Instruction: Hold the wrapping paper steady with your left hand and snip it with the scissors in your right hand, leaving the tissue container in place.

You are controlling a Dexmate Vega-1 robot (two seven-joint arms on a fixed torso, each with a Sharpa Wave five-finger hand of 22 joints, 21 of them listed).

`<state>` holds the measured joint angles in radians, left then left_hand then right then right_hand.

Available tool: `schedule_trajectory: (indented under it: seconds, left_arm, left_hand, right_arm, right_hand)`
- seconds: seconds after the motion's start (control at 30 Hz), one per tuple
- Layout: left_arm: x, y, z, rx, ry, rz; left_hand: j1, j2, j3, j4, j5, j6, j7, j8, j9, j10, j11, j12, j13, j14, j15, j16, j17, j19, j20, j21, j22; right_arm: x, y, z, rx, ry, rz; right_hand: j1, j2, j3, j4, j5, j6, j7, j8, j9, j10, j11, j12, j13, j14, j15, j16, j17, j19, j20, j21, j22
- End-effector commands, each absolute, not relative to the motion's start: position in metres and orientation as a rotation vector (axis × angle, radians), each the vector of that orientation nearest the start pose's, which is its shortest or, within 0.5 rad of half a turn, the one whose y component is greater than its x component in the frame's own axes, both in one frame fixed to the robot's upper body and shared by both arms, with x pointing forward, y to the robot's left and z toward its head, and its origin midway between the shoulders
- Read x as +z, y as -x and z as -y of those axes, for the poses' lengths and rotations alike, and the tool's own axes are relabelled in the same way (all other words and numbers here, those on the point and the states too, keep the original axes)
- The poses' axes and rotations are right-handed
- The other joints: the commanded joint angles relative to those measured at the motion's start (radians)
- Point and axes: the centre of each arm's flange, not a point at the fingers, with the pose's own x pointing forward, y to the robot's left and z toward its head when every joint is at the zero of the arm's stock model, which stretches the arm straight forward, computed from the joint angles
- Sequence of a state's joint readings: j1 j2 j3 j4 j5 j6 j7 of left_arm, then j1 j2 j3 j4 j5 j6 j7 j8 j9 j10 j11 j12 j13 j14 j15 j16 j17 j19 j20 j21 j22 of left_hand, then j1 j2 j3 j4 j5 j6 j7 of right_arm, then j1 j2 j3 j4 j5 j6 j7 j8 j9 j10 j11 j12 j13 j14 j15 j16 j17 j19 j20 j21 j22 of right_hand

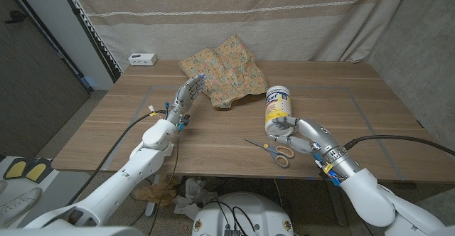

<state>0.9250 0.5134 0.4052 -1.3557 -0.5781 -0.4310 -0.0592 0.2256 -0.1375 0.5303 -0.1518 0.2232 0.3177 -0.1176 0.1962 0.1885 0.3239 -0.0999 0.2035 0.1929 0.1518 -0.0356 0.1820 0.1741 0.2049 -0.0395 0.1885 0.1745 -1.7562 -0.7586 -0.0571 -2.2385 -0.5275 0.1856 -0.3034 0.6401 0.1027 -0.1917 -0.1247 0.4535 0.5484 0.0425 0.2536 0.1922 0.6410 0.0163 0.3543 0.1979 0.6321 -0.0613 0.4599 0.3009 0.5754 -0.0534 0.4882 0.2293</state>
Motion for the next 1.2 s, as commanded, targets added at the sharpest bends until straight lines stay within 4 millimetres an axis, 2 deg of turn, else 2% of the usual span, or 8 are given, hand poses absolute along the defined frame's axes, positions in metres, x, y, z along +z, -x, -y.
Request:
schedule_trajectory:
  seconds: [0.03,0.23,0.33,0.7,0.83,1.03,1.1,1.2]
  left_arm:
    - [-0.055,-0.618,-0.26,-0.29,-0.029,0.671]
    - [-0.054,-0.616,-0.259,-0.292,-0.033,0.677]
    - [-0.053,-0.615,-0.259,-0.294,-0.033,0.68]
    - [-0.057,-0.615,-0.257,-0.289,-0.032,0.679]
    - [-0.058,-0.614,-0.258,-0.289,-0.031,0.678]
    - [-0.058,-0.613,-0.26,-0.289,-0.031,0.674]
    - [-0.058,-0.613,-0.261,-0.288,-0.03,0.674]
    - [-0.059,-0.613,-0.262,-0.288,-0.029,0.674]
  left_hand:
    - [0.0,-0.007,-0.001,0.001,0.001,0.004,0.0,0.004,0.004,-0.001,-0.002,0.0,0.002,-0.004,-0.081,0.0,0.004,-0.004,-0.051,0.005,0.005]
    - [0.0,-0.006,-0.001,0.001,0.001,0.003,0.0,0.003,0.004,-0.002,-0.003,0.0,0.002,-0.005,-0.082,0.0,0.004,-0.005,-0.052,0.005,0.005]
    - [0.0,-0.006,-0.001,0.001,0.001,0.003,0.002,0.003,0.004,-0.001,-0.003,0.0,0.002,-0.005,-0.081,0.0,0.004,-0.005,-0.052,0.005,0.005]
    - [0.001,-0.006,-0.002,0.001,0.001,0.005,0.001,0.004,0.004,-0.001,-0.002,0.001,0.002,-0.006,-0.081,0.001,0.004,-0.006,-0.051,0.006,0.005]
    - [0.001,-0.005,-0.002,0.001,0.001,0.005,0.001,0.004,0.004,-0.002,-0.003,0.001,0.002,-0.006,-0.081,0.001,0.004,-0.006,-0.051,0.006,0.005]
    - [0.002,-0.005,-0.002,0.001,0.001,0.003,0.002,0.003,0.004,-0.003,-0.003,0.001,0.002,-0.007,-0.081,0.001,0.004,-0.006,-0.051,0.006,0.005]
    - [0.002,-0.005,-0.003,0.001,0.001,0.002,0.002,0.003,0.004,-0.002,0.0,0.001,0.002,-0.007,-0.082,0.001,0.004,-0.006,-0.052,0.006,0.005]
    - [0.002,-0.005,-0.003,0.001,0.001,0.003,0.002,0.003,0.004,-0.002,0.0,0.001,0.002,-0.008,-0.082,0.001,0.004,-0.007,-0.051,0.006,0.005]
  right_arm:
    - [-0.13,-0.39,0.214,0.08,1.117,0.841]
    - [-0.133,-0.389,0.212,0.057,1.135,0.841]
    - [-0.134,-0.388,0.212,0.033,1.158,0.845]
    - [-0.138,-0.389,0.206,-0.011,1.172,0.848]
    - [-0.138,-0.391,0.205,-0.023,1.165,0.844]
    - [-0.139,-0.392,0.201,-0.046,1.184,0.839]
    - [-0.139,-0.393,0.199,-0.054,1.194,0.83]
    - [-0.14,-0.395,0.197,-0.057,1.201,0.818]
  right_hand:
    - [0.01,-0.003,0.003,0.0,-0.003,-0.026,-0.009,-0.012,0.004,-0.025,-0.004,-0.011,0.005,-0.043,-0.094,-0.018,-0.002,-0.01,-0.033,0.0,-0.001]
    - [0.013,-0.003,0.004,-0.001,-0.004,-0.031,-0.002,-0.016,0.005,-0.024,-0.001,-0.011,0.006,-0.038,-0.095,-0.017,-0.003,-0.006,-0.03,0.002,-0.002]
    - [0.021,-0.003,0.007,-0.003,-0.004,-0.074,0.009,-0.035,0.006,-0.023,-0.003,-0.012,0.007,-0.035,-0.096,-0.018,-0.005,-0.002,-0.031,0.004,-0.004]
    - [0.038,0.004,0.018,-0.005,-0.004,-0.021,-0.008,-0.015,0.011,0.016,-0.01,0.001,0.009,-0.023,-0.105,-0.013,-0.008,-0.013,-0.026,0.004,-0.007]
    - [0.049,0.005,0.024,-0.007,-0.006,0.006,-0.028,-0.007,0.015,0.042,-0.038,0.01,0.011,-0.039,-0.075,-0.021,-0.011,-0.037,0.014,-0.004,-0.011]
    - [0.056,0.004,0.027,-0.007,-0.007,0.017,-0.029,-0.004,0.016,0.044,-0.041,0.01,0.011,-0.057,-0.07,-0.03,-0.014,-0.057,0.04,-0.011,-0.013]
    - [0.059,0.004,0.029,-0.006,-0.008,0.024,-0.03,-0.003,0.017,0.045,-0.042,0.01,0.011,-0.087,-0.04,-0.045,-0.017,-0.082,0.077,-0.02,-0.016]
    - [0.064,0.005,0.031,-0.007,-0.009,0.028,-0.033,-0.003,0.017,0.042,-0.041,0.009,0.011,-0.096,-0.027,-0.051,-0.019,-0.083,0.089,-0.021,-0.017]
